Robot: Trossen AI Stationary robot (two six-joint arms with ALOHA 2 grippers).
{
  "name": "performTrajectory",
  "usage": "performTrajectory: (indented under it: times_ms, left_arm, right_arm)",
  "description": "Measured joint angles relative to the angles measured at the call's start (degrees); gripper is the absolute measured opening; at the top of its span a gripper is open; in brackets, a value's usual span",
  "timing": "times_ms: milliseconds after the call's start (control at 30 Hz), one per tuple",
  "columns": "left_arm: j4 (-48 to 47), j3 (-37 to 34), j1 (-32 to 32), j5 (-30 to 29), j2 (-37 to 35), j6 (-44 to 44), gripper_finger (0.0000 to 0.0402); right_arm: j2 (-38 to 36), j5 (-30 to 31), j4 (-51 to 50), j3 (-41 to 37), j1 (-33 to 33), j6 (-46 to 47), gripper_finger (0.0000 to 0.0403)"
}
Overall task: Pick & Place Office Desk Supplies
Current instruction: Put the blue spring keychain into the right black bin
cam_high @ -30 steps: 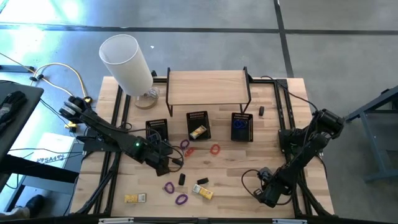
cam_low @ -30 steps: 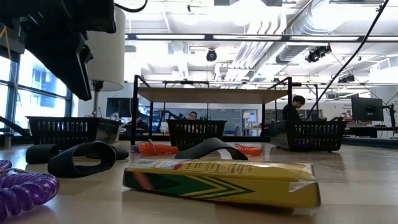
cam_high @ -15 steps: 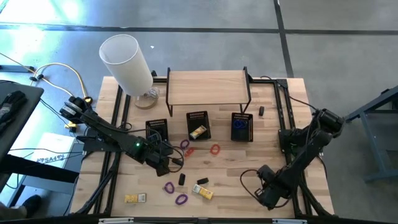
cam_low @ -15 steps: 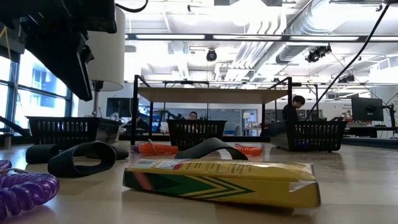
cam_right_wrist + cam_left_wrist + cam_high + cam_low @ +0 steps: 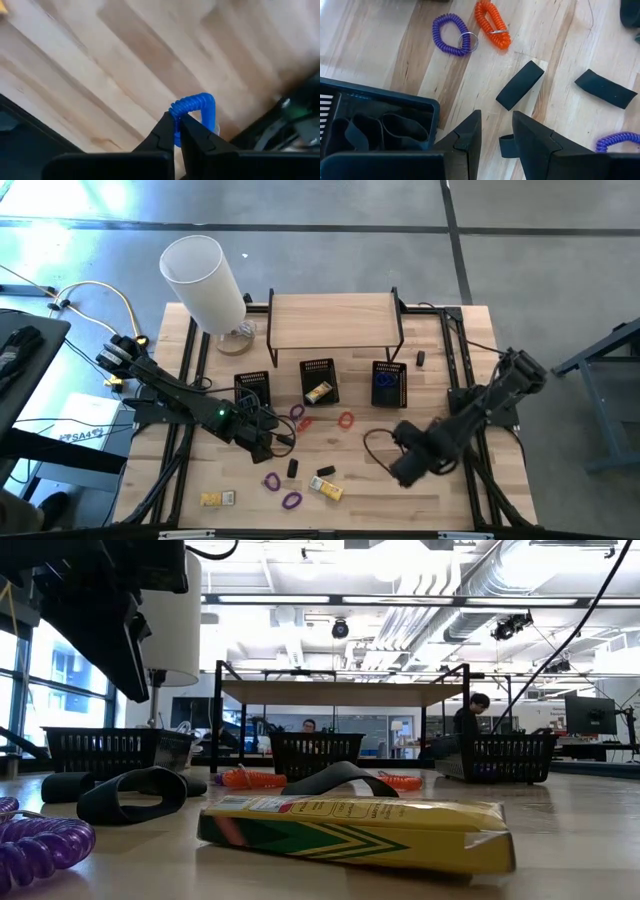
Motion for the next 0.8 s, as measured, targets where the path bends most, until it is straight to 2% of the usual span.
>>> performTrajectory:
  times_ms: [167,433,600,800]
  left_arm:
    - [0.0,0.0,0.0,0.0,0.0,0.1,0.0104]
    - [0.0,0.0,0.0,0.0,0.0,0.1,0.0104]
    - [0.0,0.0,0.0,0.0,0.0,0.1,0.0104]
    - [0.0,0.0,0.0,0.0,0.0,0.1,0.0104]
  right_arm:
    - [-0.1,2.5,-4.6,4.3,-7.1,-11.0,0.0004]
    - [-0.1,6.9,-5.6,5.1,-20.6,-29.1,0.0004]
    - [-0.1,10.5,-1.6,5.1,-28.4,-37.8,0.0004]
    - [0.3,10.8,4.1,5.1,-36.6,-47.4,0.0004]
